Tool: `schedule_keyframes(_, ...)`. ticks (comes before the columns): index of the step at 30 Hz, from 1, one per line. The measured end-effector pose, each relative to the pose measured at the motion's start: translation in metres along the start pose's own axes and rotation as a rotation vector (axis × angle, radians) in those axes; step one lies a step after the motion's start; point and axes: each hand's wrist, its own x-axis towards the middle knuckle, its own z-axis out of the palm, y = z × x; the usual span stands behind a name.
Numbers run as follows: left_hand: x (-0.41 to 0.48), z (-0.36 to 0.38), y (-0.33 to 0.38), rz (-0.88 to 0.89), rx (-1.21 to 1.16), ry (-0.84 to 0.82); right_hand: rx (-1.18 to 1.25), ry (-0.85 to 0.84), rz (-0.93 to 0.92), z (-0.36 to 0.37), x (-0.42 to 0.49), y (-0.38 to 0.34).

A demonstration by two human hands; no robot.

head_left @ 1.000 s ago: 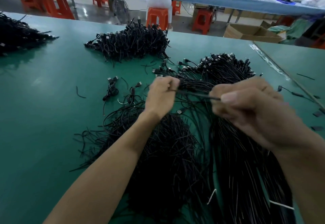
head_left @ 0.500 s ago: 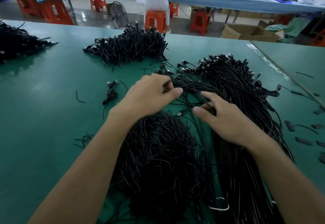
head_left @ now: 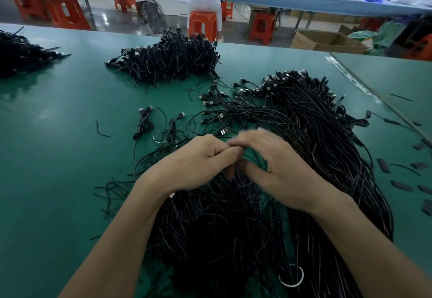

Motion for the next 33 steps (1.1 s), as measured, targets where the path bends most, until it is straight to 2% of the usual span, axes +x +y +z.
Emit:
schedule_keyframes(3, -0.001, -0.002, -0.006, 0.022, -0.044, 0.124, 0.092, 0.088, 0.062, 0.003, 0.000, 0.000)
schedule_keyframes(6, -0.007, 0.000, -0.011, -0.041, -0.075, 0.184, 0.195, 0.190, 0.089, 0.002, -0.002, 0.000)
schedule_keyframes(10, -0.015, 0.009, -0.007, -0.059, -0.218, 0.023, 0.362, 0.219, 0.092, -0.002, 0.002, -0.007)
schedule_keyframes(12, -0.018, 0.010, 0.001, -0.011, -0.373, -0.084, 0.453, 0.277, 0.087, -0.004, 0.007, -0.014)
schedule_keyframes(14, -0.021, 0.009, 0.007, 0.055, -0.563, -0.119, 0.516, 0.322, 0.104, -0.006, 0.011, -0.018)
schedule_keyframes(16, -0.023, 0.009, 0.012, 0.107, -0.782, -0.090, 0.490, 0.274, 0.121, -0.006, 0.014, -0.020)
schedule_keyframes(18, -0.020, 0.011, 0.014, 0.124, -0.994, 0.012, 0.385, 0.152, 0.138, -0.001, 0.013, -0.021)
schedule_keyframes(22, -0.007, 0.013, 0.009, 0.107, -1.355, 0.360, 0.162, -0.091, 0.181, 0.008, 0.003, -0.024)
schedule_keyframes(24, -0.003, 0.014, 0.004, 0.109, -1.423, 0.493, 0.053, -0.200, 0.148, 0.010, -0.001, -0.029)
schedule_keyframes(26, -0.003, 0.018, -0.001, 0.112, -1.302, 0.554, -0.023, -0.232, 0.092, 0.008, -0.002, -0.037)
schedule_keyframes(29, -0.004, 0.025, 0.002, 0.098, -0.697, 0.585, 0.013, -0.162, 0.014, -0.002, 0.004, -0.047)
schedule_keyframes(31, -0.008, 0.028, 0.004, 0.090, -0.427, 0.486, 0.096, -0.067, -0.009, -0.013, 0.008, -0.047)
schedule_keyframes(33, -0.011, 0.028, 0.009, -0.003, -0.463, 0.324, 0.173, 0.042, -0.008, -0.028, 0.011, -0.041)
